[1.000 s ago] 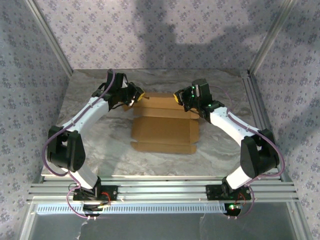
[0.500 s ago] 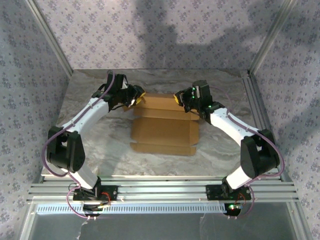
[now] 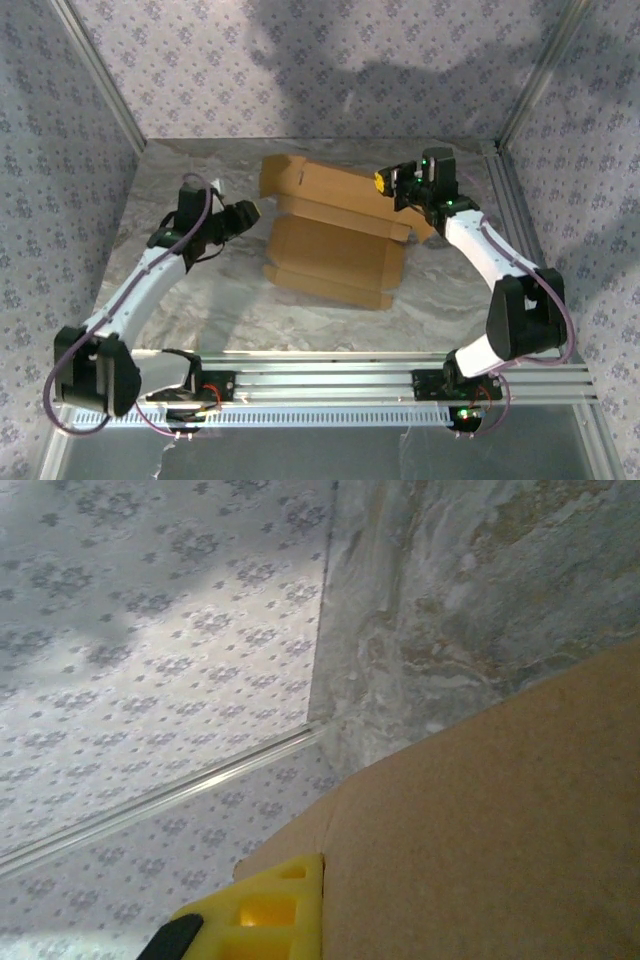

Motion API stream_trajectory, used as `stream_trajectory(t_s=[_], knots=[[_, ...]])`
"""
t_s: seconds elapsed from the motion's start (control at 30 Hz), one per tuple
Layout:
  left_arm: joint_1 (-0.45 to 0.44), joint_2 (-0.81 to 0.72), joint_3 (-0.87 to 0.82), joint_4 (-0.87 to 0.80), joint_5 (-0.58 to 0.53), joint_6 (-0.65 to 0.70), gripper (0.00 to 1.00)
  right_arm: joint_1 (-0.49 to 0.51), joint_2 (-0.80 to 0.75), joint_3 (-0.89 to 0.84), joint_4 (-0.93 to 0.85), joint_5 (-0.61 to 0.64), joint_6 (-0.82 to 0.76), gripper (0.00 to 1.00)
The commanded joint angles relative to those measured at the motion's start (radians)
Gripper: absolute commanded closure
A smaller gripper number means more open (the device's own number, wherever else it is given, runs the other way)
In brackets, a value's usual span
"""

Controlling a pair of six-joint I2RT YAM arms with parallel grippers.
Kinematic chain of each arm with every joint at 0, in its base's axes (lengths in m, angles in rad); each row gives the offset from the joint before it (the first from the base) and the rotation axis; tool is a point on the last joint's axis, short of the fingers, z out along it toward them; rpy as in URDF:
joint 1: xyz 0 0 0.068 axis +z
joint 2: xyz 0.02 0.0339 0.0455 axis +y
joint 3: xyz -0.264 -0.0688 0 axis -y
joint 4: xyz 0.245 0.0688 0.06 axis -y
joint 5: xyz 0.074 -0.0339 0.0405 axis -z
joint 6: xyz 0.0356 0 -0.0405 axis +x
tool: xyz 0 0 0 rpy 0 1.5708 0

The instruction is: Fold the paper box

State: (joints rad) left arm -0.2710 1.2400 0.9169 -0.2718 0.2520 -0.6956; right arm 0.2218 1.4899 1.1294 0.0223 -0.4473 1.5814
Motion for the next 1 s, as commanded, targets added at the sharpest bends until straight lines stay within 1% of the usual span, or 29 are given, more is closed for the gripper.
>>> stream_trajectory(t_s=[0.0, 0.07, 0.2, 0.33, 0.43, 0.57, 0.63, 0.7, 0.97], knots=[[-0.005, 0.099, 0.020, 0.110, 0.048, 0.205, 0.50, -0.011, -0.071, 0.055, -0.044, -0.052, 0.019, 1.00], [-0.014, 0.153, 0.034, 0.157, 0.062, 0.258, 0.48, -0.018, -0.083, 0.054, -0.055, -0.051, 0.028, 1.00], [-0.044, 0.196, 0.022, 0.279, 0.011, 0.323, 0.42, -0.034, -0.083, 0.088, -0.072, -0.067, 0.032, 1.00], [-0.062, 0.208, -0.075, 0.514, -0.029, 0.370, 0.39, -0.044, -0.079, 0.096, -0.080, -0.083, 0.042, 1.00], [-0.078, 0.246, -0.150, 0.707, -0.035, 0.423, 0.39, -0.051, -0.073, 0.099, -0.081, -0.097, 0.052, 1.00], [-0.091, 0.292, -0.205, 0.864, -0.067, 0.463, 0.39, -0.053, -0.069, 0.095, -0.058, -0.119, 0.084, 1.00], [-0.091, 0.303, -0.212, 0.896, -0.093, 0.476, 0.39, -0.057, -0.072, 0.095, -0.052, -0.129, 0.096, 1.00], [-0.089, 0.312, -0.201, 0.900, -0.096, 0.493, 0.39, -0.059, -0.079, 0.094, -0.058, -0.134, 0.102, 1.00], [-0.080, 0.383, -0.218, 1.123, -0.026, 0.524, 0.37, -0.068, -0.117, 0.072, -0.070, -0.145, 0.108, 1.00]])
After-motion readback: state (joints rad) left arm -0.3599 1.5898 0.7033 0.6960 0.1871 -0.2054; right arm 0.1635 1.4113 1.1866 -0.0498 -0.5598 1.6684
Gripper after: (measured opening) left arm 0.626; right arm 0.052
